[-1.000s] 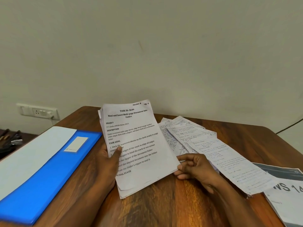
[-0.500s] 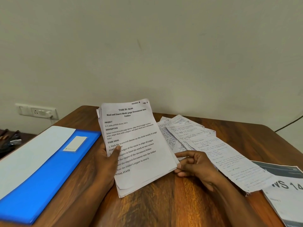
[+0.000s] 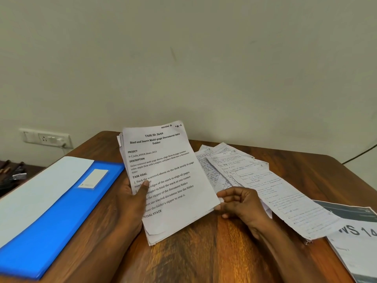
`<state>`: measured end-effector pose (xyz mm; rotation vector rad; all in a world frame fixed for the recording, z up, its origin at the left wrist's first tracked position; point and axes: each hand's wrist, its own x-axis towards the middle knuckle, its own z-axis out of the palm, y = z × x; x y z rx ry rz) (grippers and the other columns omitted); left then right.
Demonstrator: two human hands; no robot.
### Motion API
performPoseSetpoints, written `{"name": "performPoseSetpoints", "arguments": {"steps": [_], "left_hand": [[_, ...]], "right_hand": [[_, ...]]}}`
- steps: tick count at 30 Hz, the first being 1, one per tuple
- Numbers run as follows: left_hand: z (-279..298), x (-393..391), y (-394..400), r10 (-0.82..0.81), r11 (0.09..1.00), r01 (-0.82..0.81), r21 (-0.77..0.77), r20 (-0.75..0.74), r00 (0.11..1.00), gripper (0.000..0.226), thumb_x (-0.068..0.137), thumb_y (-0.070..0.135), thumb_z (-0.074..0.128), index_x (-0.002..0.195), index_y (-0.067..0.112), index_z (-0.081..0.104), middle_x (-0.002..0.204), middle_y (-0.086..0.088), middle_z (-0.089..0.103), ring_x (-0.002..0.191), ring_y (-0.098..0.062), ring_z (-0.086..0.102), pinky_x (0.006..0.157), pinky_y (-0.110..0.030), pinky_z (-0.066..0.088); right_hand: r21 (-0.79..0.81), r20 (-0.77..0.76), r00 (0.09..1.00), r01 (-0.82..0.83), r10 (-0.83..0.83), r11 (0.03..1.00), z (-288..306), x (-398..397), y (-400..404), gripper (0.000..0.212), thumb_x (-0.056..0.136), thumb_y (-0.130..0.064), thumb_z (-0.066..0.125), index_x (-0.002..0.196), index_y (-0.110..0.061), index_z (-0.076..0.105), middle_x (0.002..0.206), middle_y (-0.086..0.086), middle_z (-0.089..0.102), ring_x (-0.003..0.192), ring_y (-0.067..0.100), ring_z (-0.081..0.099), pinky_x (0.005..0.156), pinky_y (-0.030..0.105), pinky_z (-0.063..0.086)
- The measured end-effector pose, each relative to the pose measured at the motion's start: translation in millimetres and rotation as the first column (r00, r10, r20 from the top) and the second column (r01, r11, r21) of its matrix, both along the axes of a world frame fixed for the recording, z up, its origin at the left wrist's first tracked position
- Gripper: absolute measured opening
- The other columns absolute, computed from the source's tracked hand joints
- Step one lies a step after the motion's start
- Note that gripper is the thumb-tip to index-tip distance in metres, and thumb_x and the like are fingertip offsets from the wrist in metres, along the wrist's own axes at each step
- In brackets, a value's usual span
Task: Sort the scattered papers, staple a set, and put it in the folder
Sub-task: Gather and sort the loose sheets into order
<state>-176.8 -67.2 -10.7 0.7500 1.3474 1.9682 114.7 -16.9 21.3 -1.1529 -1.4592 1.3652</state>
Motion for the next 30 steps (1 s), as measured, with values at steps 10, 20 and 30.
{"name": "performPoseSetpoints", "arguments": {"steps": [10,20,30], "left_hand": [[-1.1,0.5,1.3,-0.007,1.0,0.007,-0.005,0.035,0.999,0.023,0.098,0.009,0.068,0.12,0.015,0.069,0.11,-0.006,0.079,0.096,-0.031,0.078,0.081,-0.052,0.063],[0.0,1.8,1.4,0.025,1.0,-0.025,-0.003,0.032,0.999,0.023,0.098,0.008,0.068,0.12,0.013,0.069,0.111,-0.007,0.079,0.097,-0.031,0.077,0.084,-0.054,0.062],[0.7,2.2,2.4,0.04,0.999,-0.04,0.01,0.029,0.999,0.027,0.098,0.009,0.068,0.124,0.012,0.067,0.114,-0.008,0.078,0.099,-0.032,0.077,0.081,-0.049,0.063]], "right_hand": [[0.084,-0.072,0.995,0.078,-0.072,0.993,0.8,-5.6,-2.4,0.026,0.082,0.014,0.077,0.1,-0.004,0.079,0.082,0.023,0.077,0.07,0.027,0.074,0.06,0.03,0.063],[0.144,-0.047,0.994,0.101,-0.095,0.984,0.7,-8.6,-3.0,0.016,0.089,0.006,0.075,0.1,-0.005,0.079,0.076,0.021,0.076,0.065,0.026,0.072,0.059,0.032,0.062],[0.205,-0.013,0.994,0.107,-0.107,0.973,-0.3,-9.9,-3.3,0.02,0.092,0.007,0.07,0.1,-0.008,0.08,0.076,0.017,0.078,0.065,0.026,0.074,0.061,0.032,0.063]]}}
